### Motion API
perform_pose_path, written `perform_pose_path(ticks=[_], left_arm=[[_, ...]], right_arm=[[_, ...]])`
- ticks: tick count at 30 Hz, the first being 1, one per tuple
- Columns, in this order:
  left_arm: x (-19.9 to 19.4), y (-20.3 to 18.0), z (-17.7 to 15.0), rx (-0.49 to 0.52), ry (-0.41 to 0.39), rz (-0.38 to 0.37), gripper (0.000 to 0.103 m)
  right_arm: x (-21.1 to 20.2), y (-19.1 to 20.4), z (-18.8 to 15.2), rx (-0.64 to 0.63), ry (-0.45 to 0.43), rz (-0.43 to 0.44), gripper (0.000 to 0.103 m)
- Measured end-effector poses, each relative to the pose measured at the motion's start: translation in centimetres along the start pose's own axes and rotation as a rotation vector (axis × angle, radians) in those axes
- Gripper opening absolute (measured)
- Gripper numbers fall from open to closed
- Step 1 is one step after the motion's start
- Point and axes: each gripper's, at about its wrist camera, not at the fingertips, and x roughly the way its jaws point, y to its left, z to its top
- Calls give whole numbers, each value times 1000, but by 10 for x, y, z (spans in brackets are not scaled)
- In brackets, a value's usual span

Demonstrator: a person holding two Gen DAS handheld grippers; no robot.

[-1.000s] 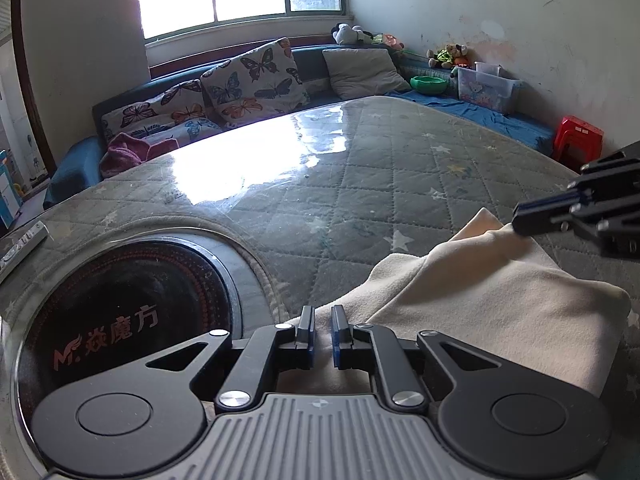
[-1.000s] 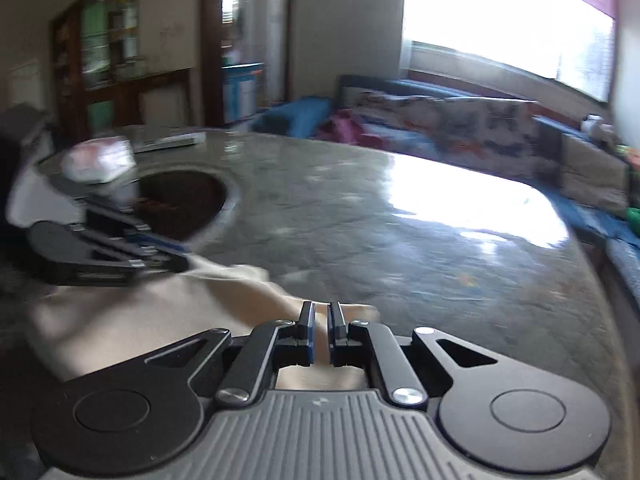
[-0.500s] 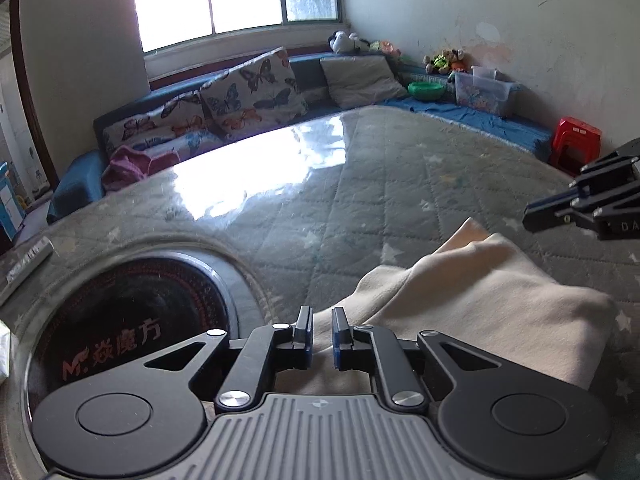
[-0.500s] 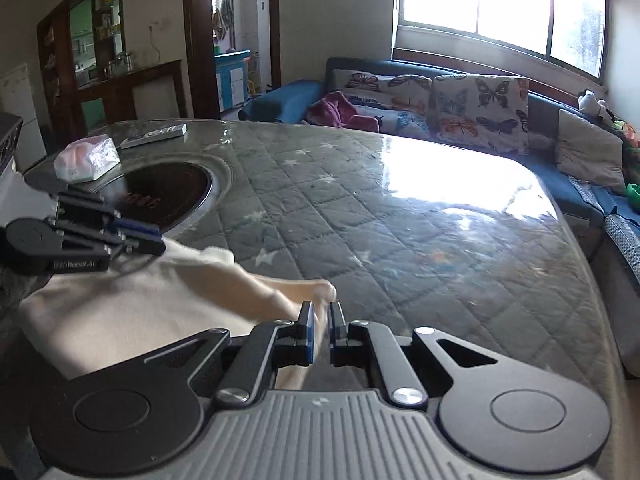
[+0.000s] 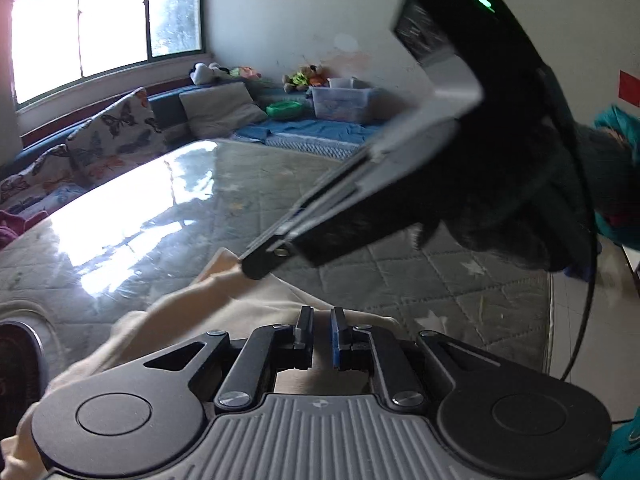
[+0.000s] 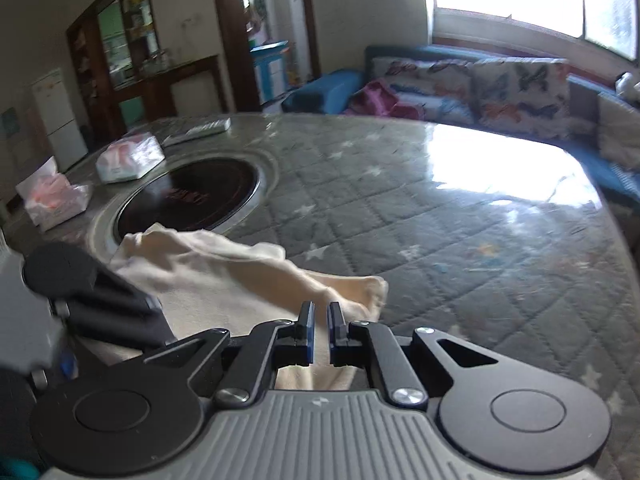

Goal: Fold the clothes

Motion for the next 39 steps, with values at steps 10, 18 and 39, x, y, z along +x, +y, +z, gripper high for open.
perform_pose_path(ticks=[10,18,39], left_arm=[[2,-2,-8,-33,-11,-25,10],[-52,23,-25,-197,-80,108,10],[-85,155,-76,-554,-25,412,10]], right_arm=[[30,-5,-10,-14,67,1,5],[28,3,-9,-44,61,-42,5],[17,49,-11,-122,-24,-103,6]])
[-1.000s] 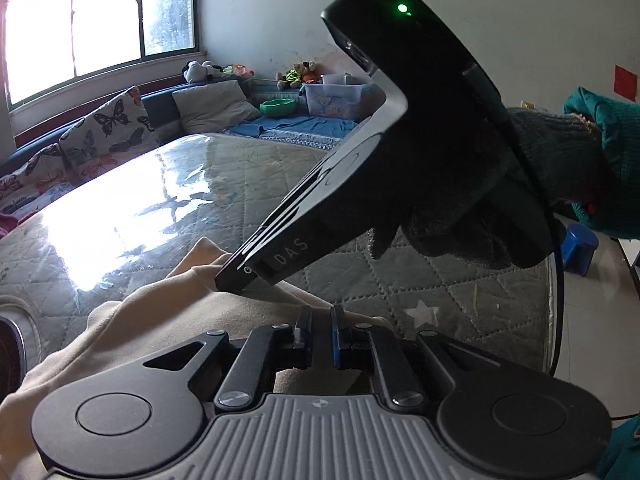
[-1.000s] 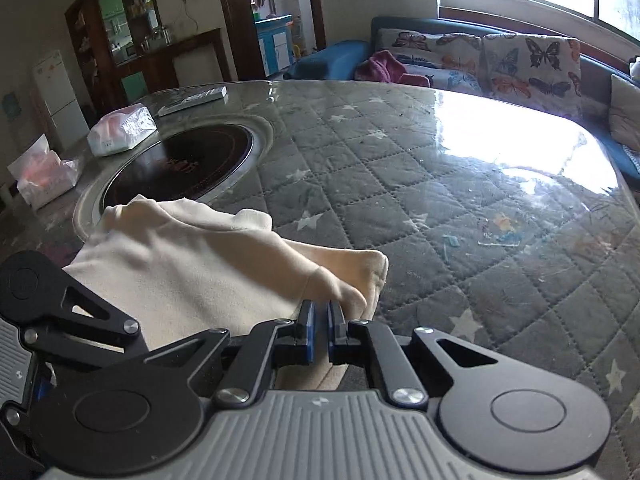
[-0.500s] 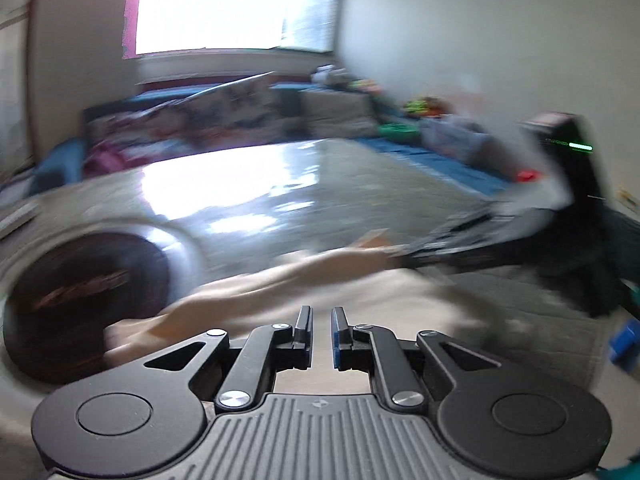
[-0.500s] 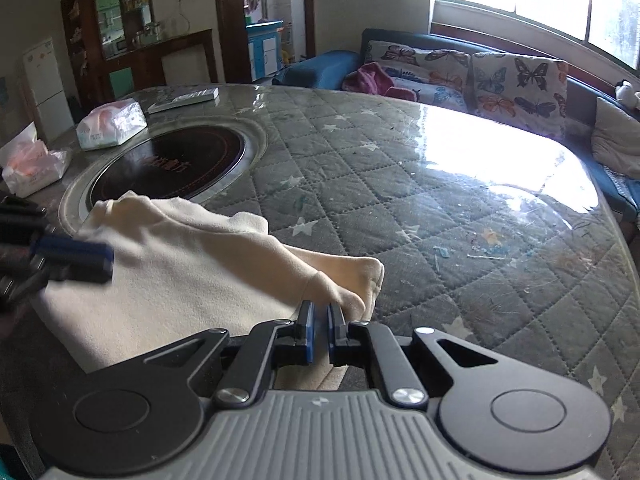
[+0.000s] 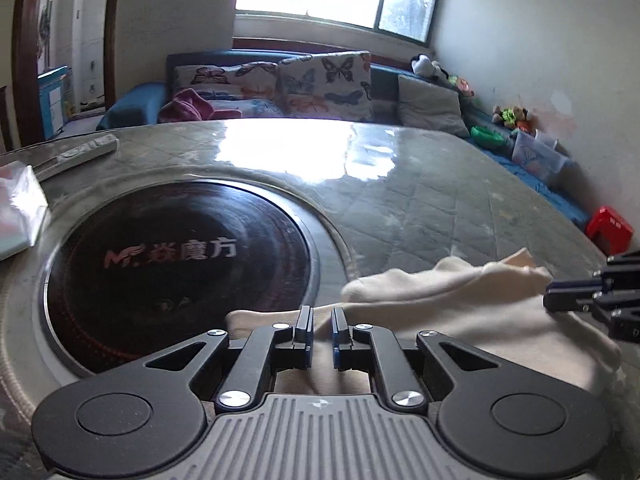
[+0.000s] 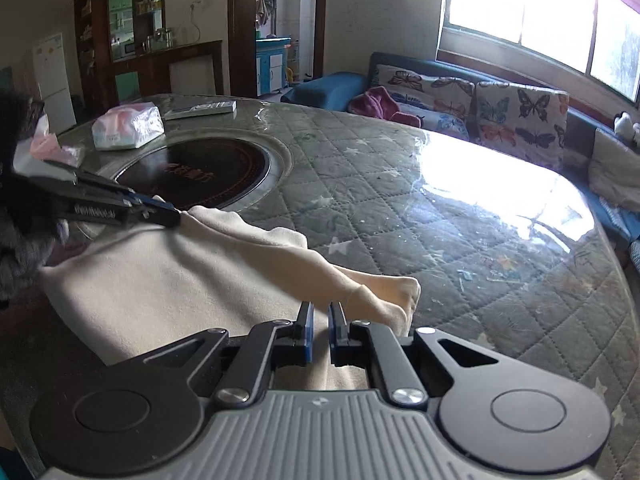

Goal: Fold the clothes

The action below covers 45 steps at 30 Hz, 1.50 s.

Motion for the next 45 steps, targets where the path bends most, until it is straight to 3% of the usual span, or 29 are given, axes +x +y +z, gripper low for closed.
perform_pose_path(ticks=[6,14,19,25,30,35,40,45], left_arm=[[-28,21,-6,-43,-5,-7,10],[-24,16,-18,15,27,22,10],[-21,16,-21,43,28,35,10],[-20,20,-22,31,25,40,10],[-20,19,-22,35,24,44,10],[-22,18,-22,29,25,50,10],[-37,13,-20,16,0,42,10],[-60,-10,-27,38,-40,-26,10]], right_arm=[[-11,28,7,-74,-35,82,10],[-2,100,24,-252,-46,281,10],[14,137,24,-325,-47,345,10],[21,168,3,-479,-71,305,11],[10,170,8,-464,-103,330,11],[13,182,-5,-549,-83,333,11],[-7,161,4,-445,-94,351,12],[-19,130,-1,-312,-86,254,12]])
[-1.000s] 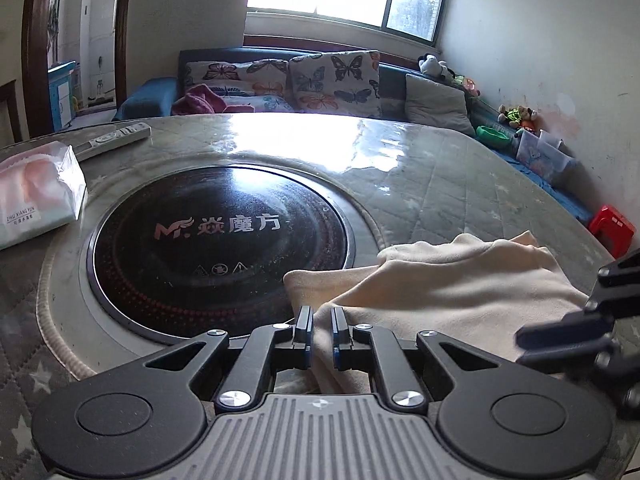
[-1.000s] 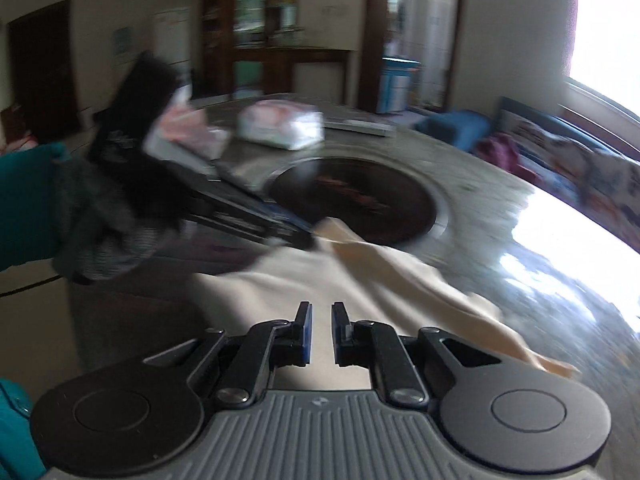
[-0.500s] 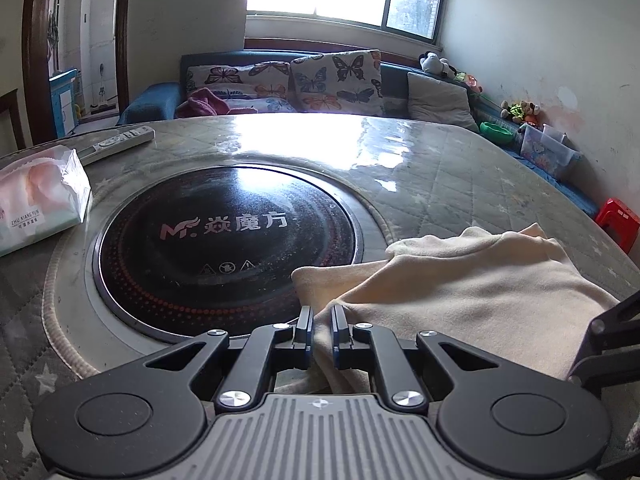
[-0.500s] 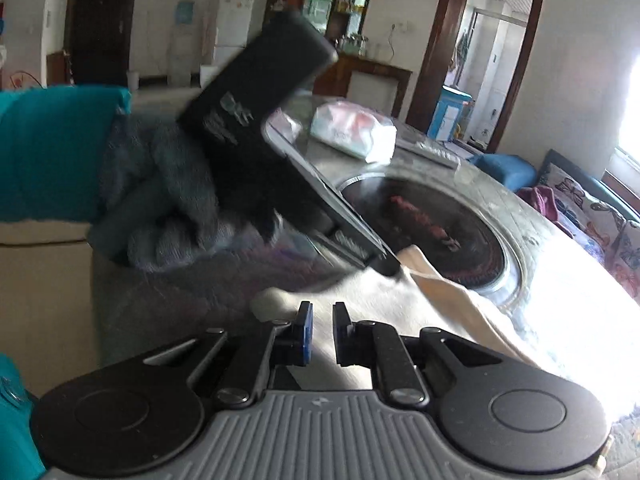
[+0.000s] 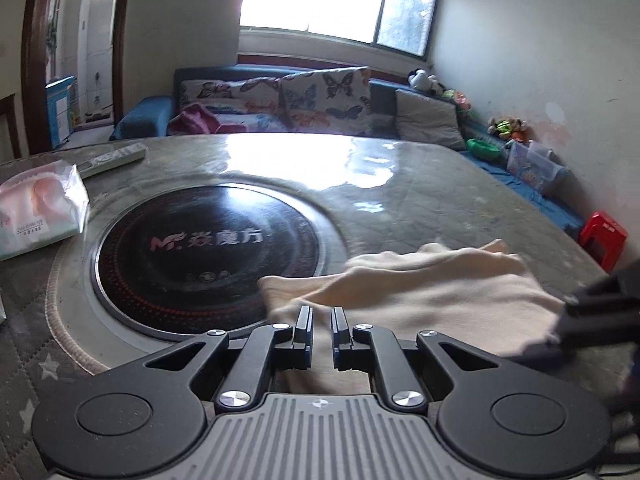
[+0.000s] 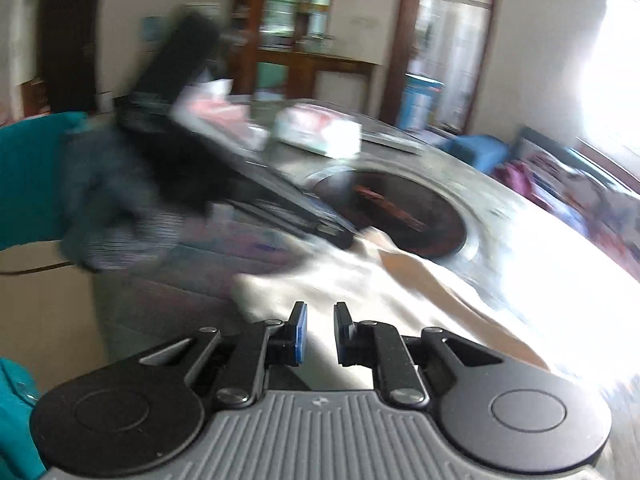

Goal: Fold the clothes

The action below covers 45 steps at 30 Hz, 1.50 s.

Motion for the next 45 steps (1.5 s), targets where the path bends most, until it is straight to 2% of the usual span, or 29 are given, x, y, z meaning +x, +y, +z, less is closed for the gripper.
perform_pose_path(ticks=[5,8,14,18,21,25,30,36,38,40,43,45], left_arm=[[-4,-27,-8,33,5,-87,10],[4,-38,-13,63,30,-110,10],[12,-46,-23,128,64,-96,10],[11,-49,-19,131,51,-112,11],[14,-57,-18,147,47,-138,11],[20,-64,-25,185,78,-138,11],[13,-65,-19,186,45,-164,11],[22,-65,-22,165,95,-158,11],[20,-65,-20,164,90,-150,13],[19,-64,-17,159,87,-136,25],[16,-63,-14,144,81,-114,38],[16,-62,-14,134,85,-95,43]], right_arm=[[-15,-20,-19,72,23,-77,12],[-14,-32,-31,114,62,-100,12],[-23,-40,-38,120,36,-104,12],[-37,-59,-40,191,20,-185,12],[-35,-71,-52,248,54,-200,12],[-30,-66,-61,221,79,-209,12],[-38,-77,-50,228,31,-230,12],[-25,-84,-59,239,98,-234,14],[-28,-84,-54,230,86,-236,18],[-33,-83,-49,222,69,-237,19],[-33,-82,-43,211,57,-238,30],[-31,-79,-41,202,57,-230,31]])
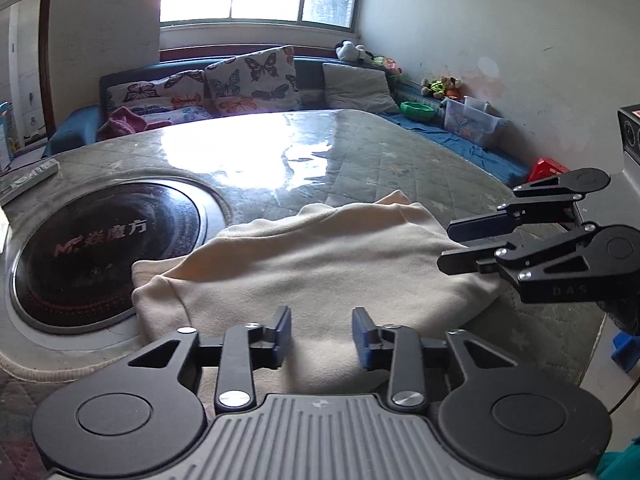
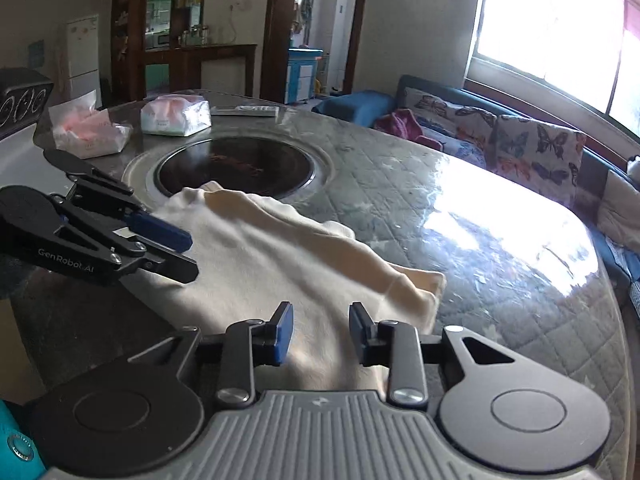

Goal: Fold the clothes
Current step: 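Open the right tool and release the folded sweatshirt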

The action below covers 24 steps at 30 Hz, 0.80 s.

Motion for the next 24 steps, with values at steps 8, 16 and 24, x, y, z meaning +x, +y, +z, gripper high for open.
perform_pose_path(ticks=[8,16,24], left_arm=[[-5,7,1,-38,11,55,55],[-10,19,0,-83,5,102,65],[-20,38,-2,-144,-18,158,82]], right_arm=[[6,22,5,-52,1,41,44],[11,44,10,-97,2,82,53],[14,66,16,-170,3,124,62]])
